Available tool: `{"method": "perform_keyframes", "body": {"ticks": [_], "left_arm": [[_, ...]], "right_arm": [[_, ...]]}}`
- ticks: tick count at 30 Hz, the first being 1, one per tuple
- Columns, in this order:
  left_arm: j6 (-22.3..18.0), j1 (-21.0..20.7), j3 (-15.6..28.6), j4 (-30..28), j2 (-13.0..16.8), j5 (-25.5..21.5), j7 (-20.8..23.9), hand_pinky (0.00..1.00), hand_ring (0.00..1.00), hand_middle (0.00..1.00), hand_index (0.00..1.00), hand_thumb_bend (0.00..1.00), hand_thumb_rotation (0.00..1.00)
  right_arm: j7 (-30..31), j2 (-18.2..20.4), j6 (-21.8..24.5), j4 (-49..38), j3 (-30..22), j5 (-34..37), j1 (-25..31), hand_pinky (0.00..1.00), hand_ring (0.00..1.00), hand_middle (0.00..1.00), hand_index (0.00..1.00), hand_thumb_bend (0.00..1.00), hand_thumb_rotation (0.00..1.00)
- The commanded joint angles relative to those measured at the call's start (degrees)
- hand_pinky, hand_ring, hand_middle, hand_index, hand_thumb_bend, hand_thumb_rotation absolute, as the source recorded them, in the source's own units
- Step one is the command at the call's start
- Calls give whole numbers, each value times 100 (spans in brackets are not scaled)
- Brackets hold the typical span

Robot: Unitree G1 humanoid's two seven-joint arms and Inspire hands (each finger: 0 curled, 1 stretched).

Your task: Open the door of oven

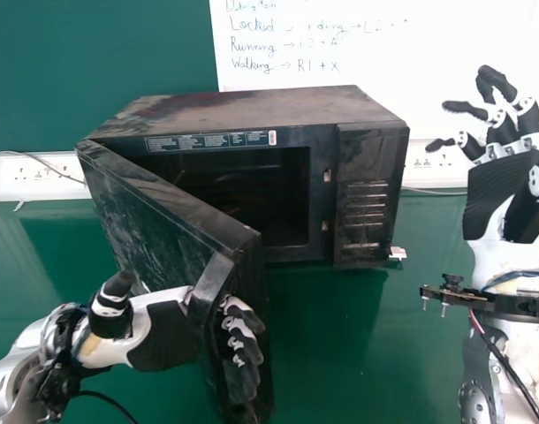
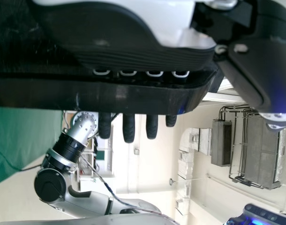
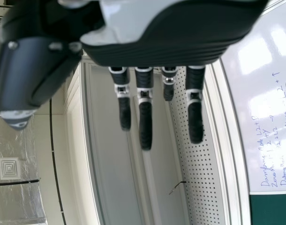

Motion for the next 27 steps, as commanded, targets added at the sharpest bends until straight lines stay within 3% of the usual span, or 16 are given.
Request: {"method": "perform_keyframes", "body": {"ticks": [1,2,3,6,8,10,12,13,14,15,17,19,21,23,26,27], "left_arm": [[-189,-151,436,-361,16,-531,41,32,41,50,63,97,90],[-159,-139,457,-381,23,-557,36,30,39,48,63,91,80],[25,-141,430,-407,182,-551,-6,29,38,48,62,89,76],[232,-129,437,-502,410,-521,-44,20,30,42,64,93,79],[82,-197,411,-506,339,-602,-154,20,30,41,63,91,77],[-392,-152,641,-560,35,-669,-125,18,27,38,61,95,73],[-377,254,1040,-849,90,-783,210,22,33,42,60,99,60],[22,401,1090,-1037,386,-821,351,24,35,44,57,96,50],[706,413,1010,-1218,903,-830,444,23,34,43,52,75,30],[1193,371,961,-1346,1267,-834,540,20,33,41,50,64,18],[1705,251,941,-1401,1495,-993,648,19,30,41,48,55,4],[1728,360,1110,-1373,1414,-1140,704,21,33,41,48,53,1],[1747,475,1232,-1401,1337,-1243,733,16,26,39,49,52,0],[2138,443,1173,-1397,1574,-1324,688,9,17,45,48,53,0],[2862,433,1230,-1376,2059,-1492,671,6,13,47,48,53,0],[2936,472,1327,-1353,2098,-1537,665,6,13,47,48,53,0]], "right_arm": [[13,-29,-18,-9,-12,41,-66,83,92,93,88,100,100],[16,-34,-25,-1,-14,43,-69,82,92,93,88,100,100],[12,-38,-34,5,-17,31,-70,82,92,93,88,100,100],[13,-52,-45,17,-31,34,-71,82,91,93,88,100,100],[25,-68,-42,23,-44,51,-72,82,91,93,87,100,100],[53,-90,-46,39,-56,67,-77,83,92,93,88,100,100],[72,-103,-40,54,-60,85,-83,83,92,93,87,100,100],[87,-107,-39,63,-63,99,-86,83,92,93,87,100,100],[108,-110,-42,74,-64,118,-89,84,92,93,88,100,100],[128,-114,-48,85,-65,135,-93,84,92,93,88,100,100],[162,-128,-71,114,-69,161,-101,84,92,94,88,100,100],[174,-133,-83,126,-76,170,-104,83,92,93,88,100,100],[174,-130,-91,130,-83,169,-104,82,91,93,87,100,100],[173,-124,-90,127,-86,167,-106,82,90,93,87,100,100],[178,-120,-81,122,-86,173,-107,82,90,93,88,100,100],[178,-120,-80,122,-85,169,-108,82,90,93,87,100,100]]}}
